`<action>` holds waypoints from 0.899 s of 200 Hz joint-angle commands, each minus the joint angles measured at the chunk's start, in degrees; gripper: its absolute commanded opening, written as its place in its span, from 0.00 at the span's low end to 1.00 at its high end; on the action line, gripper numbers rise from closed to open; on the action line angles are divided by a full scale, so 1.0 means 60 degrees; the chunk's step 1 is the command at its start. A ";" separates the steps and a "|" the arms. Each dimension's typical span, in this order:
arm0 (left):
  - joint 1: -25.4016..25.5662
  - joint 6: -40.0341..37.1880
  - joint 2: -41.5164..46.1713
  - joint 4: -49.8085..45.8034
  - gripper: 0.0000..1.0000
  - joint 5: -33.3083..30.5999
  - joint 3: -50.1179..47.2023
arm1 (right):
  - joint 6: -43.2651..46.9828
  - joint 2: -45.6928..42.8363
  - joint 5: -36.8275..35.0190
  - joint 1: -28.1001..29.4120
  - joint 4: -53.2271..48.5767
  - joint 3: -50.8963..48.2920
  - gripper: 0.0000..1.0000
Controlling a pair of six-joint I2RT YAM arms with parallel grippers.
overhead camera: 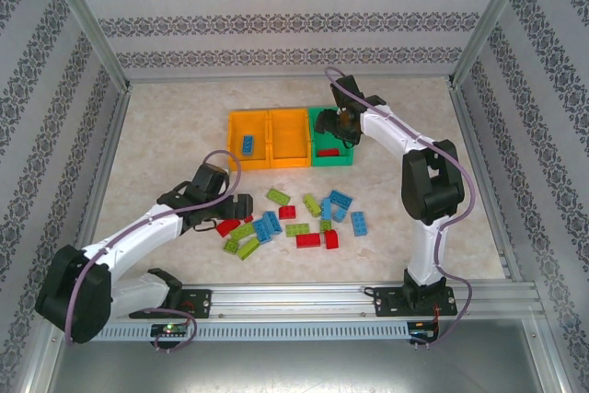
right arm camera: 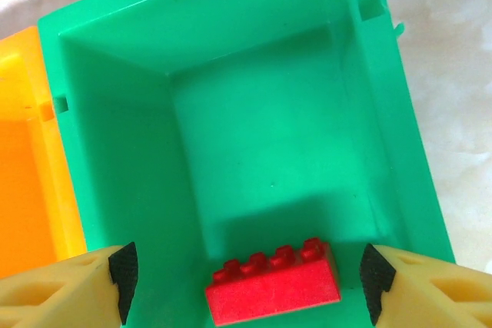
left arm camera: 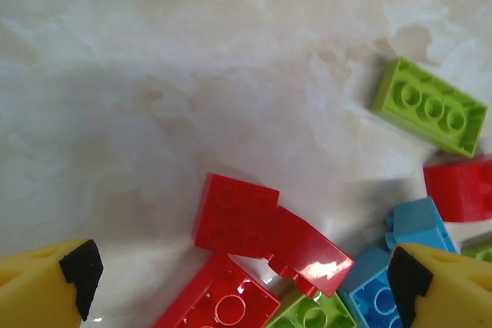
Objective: Sort the legos into containers by color
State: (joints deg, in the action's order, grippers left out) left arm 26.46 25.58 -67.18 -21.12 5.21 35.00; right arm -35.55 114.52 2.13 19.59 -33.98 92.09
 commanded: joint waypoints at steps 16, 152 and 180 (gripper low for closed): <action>0.0555 -0.0861 -0.0427 0.0090 0.93 0.0273 0.0328 | 0.0167 -0.0218 0.0318 -0.0035 0.0238 -0.0322 0.80; 0.1346 -0.1703 -0.2060 -0.0175 0.59 0.0341 0.1068 | 0.0482 -0.1850 0.0214 -0.0465 0.0682 -0.2178 0.84; 0.1348 -0.1723 -0.2237 -0.0230 0.59 0.0149 0.1110 | 0.0532 -0.1976 0.0228 -0.0580 0.0709 -0.2366 0.84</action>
State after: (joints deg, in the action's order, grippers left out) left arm 33.76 16.67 -79.68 -21.23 7.22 40.47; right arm -33.76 105.54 3.11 16.80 -30.17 78.98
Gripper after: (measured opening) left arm 0.591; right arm 0.838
